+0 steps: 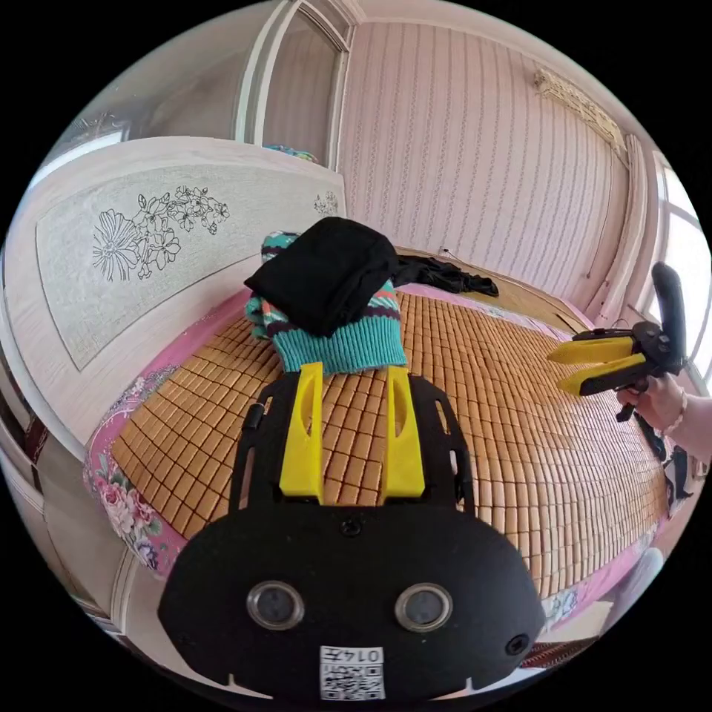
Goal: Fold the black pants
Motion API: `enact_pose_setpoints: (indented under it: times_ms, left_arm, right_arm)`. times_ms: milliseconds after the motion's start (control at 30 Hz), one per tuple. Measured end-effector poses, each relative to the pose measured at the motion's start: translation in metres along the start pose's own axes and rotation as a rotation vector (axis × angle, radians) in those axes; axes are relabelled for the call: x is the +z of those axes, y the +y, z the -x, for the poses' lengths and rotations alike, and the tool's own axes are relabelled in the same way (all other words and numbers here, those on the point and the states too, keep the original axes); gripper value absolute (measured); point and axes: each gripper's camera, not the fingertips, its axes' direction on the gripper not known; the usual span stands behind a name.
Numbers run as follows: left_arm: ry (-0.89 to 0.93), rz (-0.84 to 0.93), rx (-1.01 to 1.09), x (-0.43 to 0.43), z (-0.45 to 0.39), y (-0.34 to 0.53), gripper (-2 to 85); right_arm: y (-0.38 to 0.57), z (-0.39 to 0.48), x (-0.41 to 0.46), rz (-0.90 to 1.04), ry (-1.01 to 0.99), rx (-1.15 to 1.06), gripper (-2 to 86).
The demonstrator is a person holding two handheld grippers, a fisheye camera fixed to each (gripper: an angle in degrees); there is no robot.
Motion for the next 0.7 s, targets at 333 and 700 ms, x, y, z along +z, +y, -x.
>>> enact_pose_setpoints:
  times_ms: [333, 700]
  left_arm:
    - [-0.118, 0.139, 0.097, 0.112, 0.022, -0.045, 9.3]
    - [0.115, -0.306, 0.268, -0.06, -0.022, -0.032, 2.9]
  right_arm:
    - [-0.143, -0.061, 0.156, -0.032, 0.095, 0.301, 15.8]
    - [-0.043, -0.052, 0.016, -0.371, -0.095, 0.181, 0.5]
